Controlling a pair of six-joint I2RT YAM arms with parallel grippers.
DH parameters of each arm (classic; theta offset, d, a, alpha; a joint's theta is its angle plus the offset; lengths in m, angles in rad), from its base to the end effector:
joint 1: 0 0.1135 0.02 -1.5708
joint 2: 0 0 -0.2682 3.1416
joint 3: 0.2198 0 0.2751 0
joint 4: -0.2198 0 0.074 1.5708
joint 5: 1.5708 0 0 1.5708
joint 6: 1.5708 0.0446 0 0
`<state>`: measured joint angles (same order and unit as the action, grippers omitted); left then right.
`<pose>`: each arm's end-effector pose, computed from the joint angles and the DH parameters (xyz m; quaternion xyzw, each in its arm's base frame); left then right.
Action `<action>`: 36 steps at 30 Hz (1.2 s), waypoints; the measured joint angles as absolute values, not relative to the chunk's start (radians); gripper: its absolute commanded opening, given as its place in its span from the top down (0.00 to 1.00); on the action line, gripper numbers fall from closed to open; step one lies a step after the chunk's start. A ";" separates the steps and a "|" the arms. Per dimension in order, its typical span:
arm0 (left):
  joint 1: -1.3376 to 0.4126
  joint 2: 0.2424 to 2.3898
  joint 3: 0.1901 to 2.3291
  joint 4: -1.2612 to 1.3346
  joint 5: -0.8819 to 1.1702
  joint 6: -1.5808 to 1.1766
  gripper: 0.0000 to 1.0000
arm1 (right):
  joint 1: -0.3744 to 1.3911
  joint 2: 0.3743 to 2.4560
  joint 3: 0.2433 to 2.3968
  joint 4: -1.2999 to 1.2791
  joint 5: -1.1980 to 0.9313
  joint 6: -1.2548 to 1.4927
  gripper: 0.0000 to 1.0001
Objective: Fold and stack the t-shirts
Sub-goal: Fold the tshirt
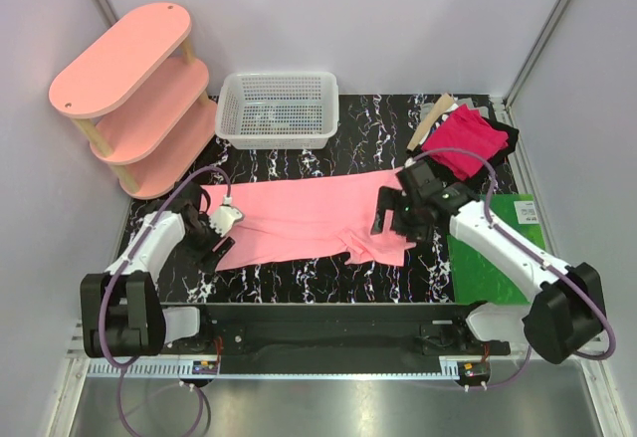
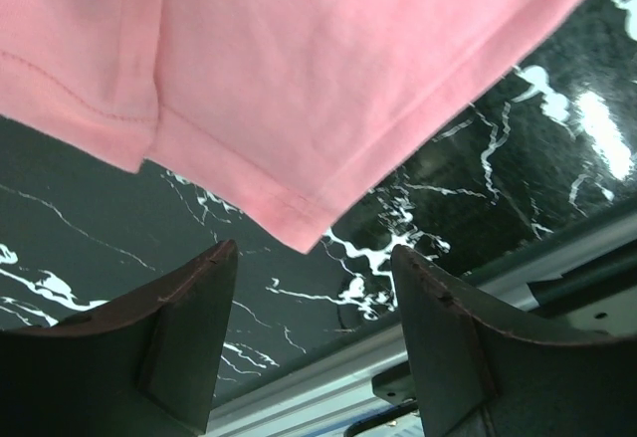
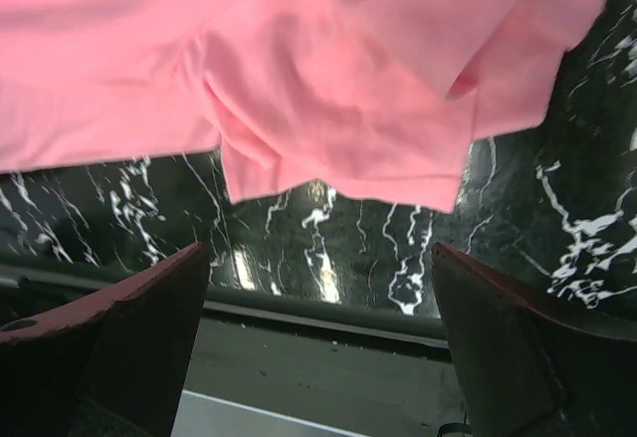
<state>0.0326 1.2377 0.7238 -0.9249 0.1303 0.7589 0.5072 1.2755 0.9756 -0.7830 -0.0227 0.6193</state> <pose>0.2112 0.0011 0.1700 0.3577 0.9292 -0.0346 0.0858 0.2371 0.1329 0.2433 0.0516 0.9690 0.1383 0.1983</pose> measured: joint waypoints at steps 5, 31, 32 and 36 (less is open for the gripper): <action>0.033 1.281 0.724 -0.891 0.118 0.758 0.40 | 0.569 1.339 0.867 -0.784 0.001 0.664 0.00; 0.033 1.499 0.949 -0.773 0.066 0.652 0.35 | 0.366 1.589 1.093 -0.708 0.067 0.607 0.25; 0.033 1.509 0.956 -0.766 0.067 0.648 0.35 | 0.365 1.590 1.086 -0.703 0.061 0.607 0.25; 0.033 1.549 0.967 -0.744 0.066 0.639 0.37 | 0.365 1.589 1.063 -0.692 0.047 0.609 0.29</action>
